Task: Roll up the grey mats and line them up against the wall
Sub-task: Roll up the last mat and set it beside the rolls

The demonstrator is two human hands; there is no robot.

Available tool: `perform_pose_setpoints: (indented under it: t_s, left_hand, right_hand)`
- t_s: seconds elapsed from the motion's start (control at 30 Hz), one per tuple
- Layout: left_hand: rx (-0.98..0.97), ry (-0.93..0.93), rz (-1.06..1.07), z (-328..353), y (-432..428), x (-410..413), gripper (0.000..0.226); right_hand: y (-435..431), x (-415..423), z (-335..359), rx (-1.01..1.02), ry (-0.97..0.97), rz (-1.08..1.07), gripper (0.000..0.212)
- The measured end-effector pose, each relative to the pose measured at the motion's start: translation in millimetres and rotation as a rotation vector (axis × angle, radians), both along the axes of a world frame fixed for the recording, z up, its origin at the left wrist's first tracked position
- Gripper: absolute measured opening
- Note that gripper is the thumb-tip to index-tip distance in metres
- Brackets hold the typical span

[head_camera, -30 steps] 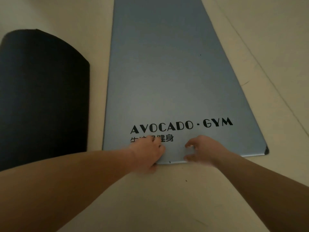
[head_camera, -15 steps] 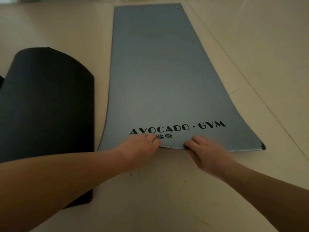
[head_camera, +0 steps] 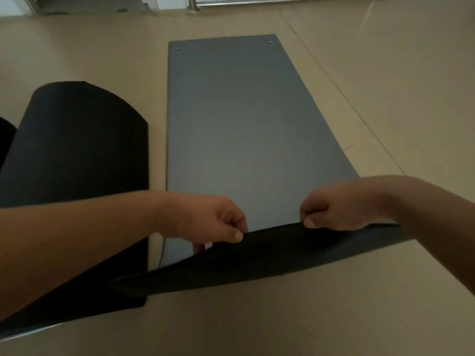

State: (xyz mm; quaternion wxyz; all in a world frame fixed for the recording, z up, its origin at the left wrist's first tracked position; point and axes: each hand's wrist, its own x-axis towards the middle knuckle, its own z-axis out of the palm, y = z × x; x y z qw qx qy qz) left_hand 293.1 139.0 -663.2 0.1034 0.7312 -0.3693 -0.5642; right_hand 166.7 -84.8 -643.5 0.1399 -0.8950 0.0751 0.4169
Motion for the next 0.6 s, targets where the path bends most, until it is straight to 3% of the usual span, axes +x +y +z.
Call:
perform_pose_setpoints:
  t_s: [0.1, 0.17, 0.27, 0.4, 0.43, 0.53, 0.6]
  left_hand:
    - [-0.025, -0.274, -0.158, -16, -13, 18, 0.014]
    - [-0.026, -0.406, -0.187, -32, -23, 30, 0.017]
    - [-0.033, -0.454, -0.092, -38, -33, 49, 0.025]
    - [-0.044, -0.59, -0.01, -36, -38, 71, 0.027]
    - [-0.044, -0.616, 0.013, -36, -37, 72, 0.028]
    - [-0.135, -0.794, 0.022, -33, -32, 60, 0.03]
    - [-0.249, -0.949, -0.09, -31, -25, 42, 0.042]
  right_hand:
    - [8, 12, -16, -0.046, -0.1, -0.093, 0.008]
    - [20, 18, -27, -0.192, -0.342, -0.069, 0.01]
    - [45, 18, -20, -0.369, -0.576, 0.118, 0.037]
    - [60, 7, -34, -0.443, -0.323, 0.113, 0.126]
    - [59, 5, -45, -0.45, -0.314, 0.117, 0.138]
    - [46, 5, -74, -0.405, -0.389, 0.115, 0.144]
    - [36, 12, -80, -0.359, -0.39, 0.121, 0.142]
